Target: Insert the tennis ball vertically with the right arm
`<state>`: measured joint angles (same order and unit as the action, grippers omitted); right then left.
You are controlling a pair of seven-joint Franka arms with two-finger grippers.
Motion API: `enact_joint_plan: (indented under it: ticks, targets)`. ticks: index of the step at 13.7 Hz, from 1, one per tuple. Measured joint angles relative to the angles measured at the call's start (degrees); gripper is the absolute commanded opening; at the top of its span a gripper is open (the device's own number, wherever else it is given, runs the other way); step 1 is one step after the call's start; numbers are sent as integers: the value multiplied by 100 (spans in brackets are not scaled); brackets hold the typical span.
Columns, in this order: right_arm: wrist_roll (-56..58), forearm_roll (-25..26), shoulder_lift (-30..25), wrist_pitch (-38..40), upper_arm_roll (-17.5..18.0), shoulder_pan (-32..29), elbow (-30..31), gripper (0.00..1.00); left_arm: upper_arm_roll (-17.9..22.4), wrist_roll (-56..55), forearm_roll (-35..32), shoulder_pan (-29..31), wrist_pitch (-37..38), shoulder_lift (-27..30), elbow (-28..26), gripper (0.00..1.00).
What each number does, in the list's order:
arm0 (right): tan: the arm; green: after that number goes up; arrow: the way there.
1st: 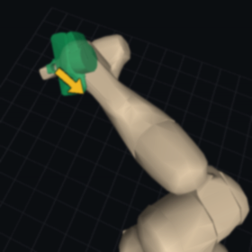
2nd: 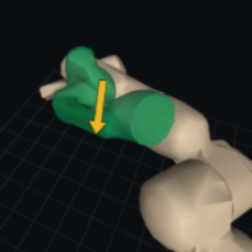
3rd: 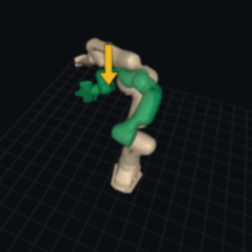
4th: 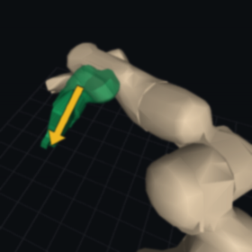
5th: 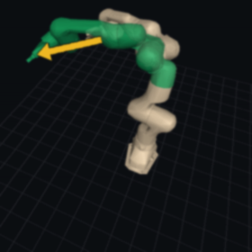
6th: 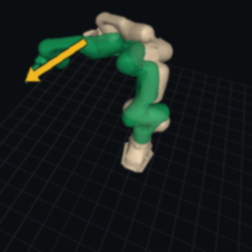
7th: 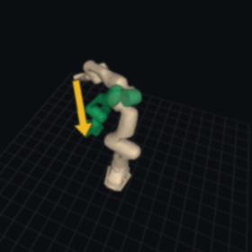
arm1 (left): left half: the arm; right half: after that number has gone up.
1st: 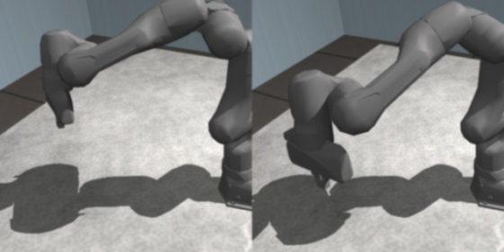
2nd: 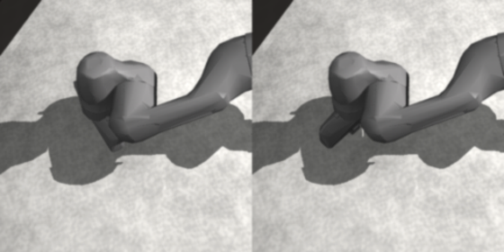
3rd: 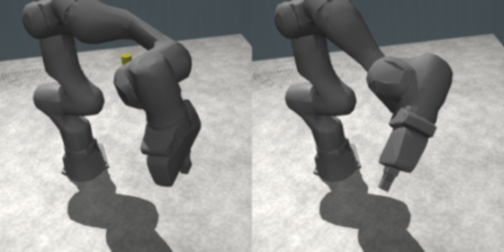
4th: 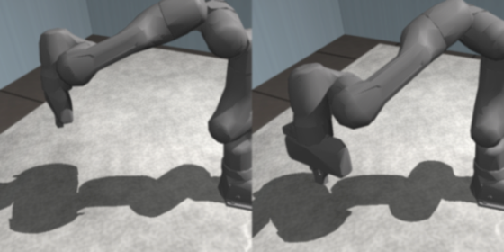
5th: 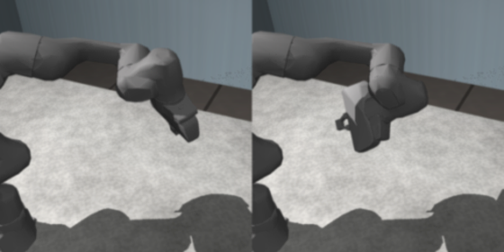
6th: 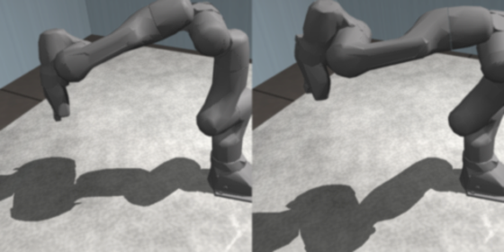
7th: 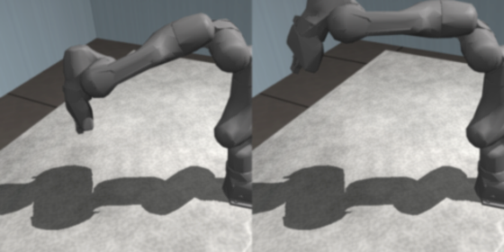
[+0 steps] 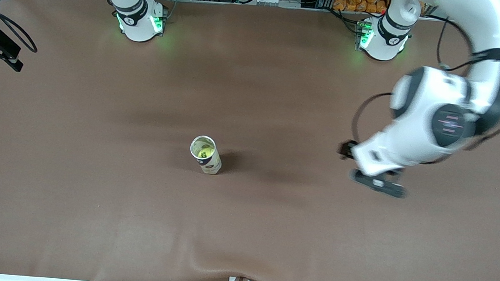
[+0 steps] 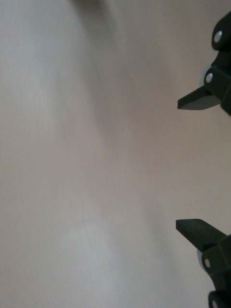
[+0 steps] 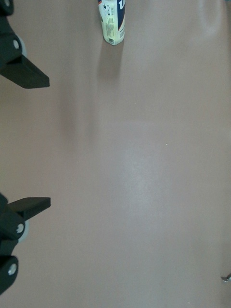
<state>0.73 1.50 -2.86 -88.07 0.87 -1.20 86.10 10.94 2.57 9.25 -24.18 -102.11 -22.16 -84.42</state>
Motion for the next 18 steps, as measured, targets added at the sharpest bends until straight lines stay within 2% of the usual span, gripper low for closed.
enact_joint_plan:
  ticks: [3, 6, 10, 12, 15, 18]
  targets:
    - [2, 3, 22, -7, 1, 20, -5, 100, -4, -19, -305, 615, 467, 376, 34, 100]
    - [3, 14, 32, -62, -8, 28, -11, 100, -3, -136, -607, 766, 876, 681, 91, 100]
    - [3, 19, 51, -99, -42, 23, -12, 100, -33, -766, -694, 997, 1533, 1182, 297, 100]
    - [3, 20, 51, -102, -57, 21, -12, 100, -329, -822, -698, 1517, 1702, 1492, 296, 100]
    - [2, 22, 52, -104, -68, 17, -12, 100, -1194, -830, -698, 2490, 1909, 1691, 291, 100]
    - [2, 23, 52, -108, -82, -49, -12, 100, -1321, -851, -698, 2589, 1916, 1718, 290, 100]
